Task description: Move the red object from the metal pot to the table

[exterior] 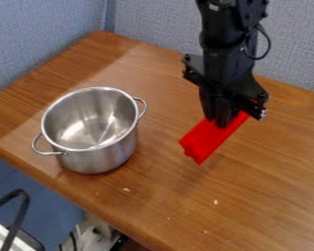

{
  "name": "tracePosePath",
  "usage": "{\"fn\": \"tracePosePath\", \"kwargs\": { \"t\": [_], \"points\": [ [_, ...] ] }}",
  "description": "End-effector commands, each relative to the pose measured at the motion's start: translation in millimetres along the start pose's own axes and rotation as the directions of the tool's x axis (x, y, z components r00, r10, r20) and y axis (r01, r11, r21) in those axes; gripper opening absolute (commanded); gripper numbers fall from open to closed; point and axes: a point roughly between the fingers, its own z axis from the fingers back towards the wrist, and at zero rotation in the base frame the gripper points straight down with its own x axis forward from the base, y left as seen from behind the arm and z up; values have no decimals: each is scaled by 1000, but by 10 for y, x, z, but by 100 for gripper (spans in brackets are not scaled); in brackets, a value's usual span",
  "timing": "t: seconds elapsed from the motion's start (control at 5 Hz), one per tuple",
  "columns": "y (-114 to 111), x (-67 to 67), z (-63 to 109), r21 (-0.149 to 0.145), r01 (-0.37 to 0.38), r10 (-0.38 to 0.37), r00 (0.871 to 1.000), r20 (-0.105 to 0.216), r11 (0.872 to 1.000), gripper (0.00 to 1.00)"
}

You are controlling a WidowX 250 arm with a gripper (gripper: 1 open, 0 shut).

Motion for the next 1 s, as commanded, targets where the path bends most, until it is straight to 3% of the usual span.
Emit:
{"fn": "tracePosePath", "kwargs": {
  "t": [0.0,0.4,0.8],
  "points": [
    [22,131,104,22,-31,29,998,49,999,0],
    [-1,222,77,44,-78,76,996,48,996,0],
    [42,49,178,78,-184,180,982,60,980,0]
  ]
}}
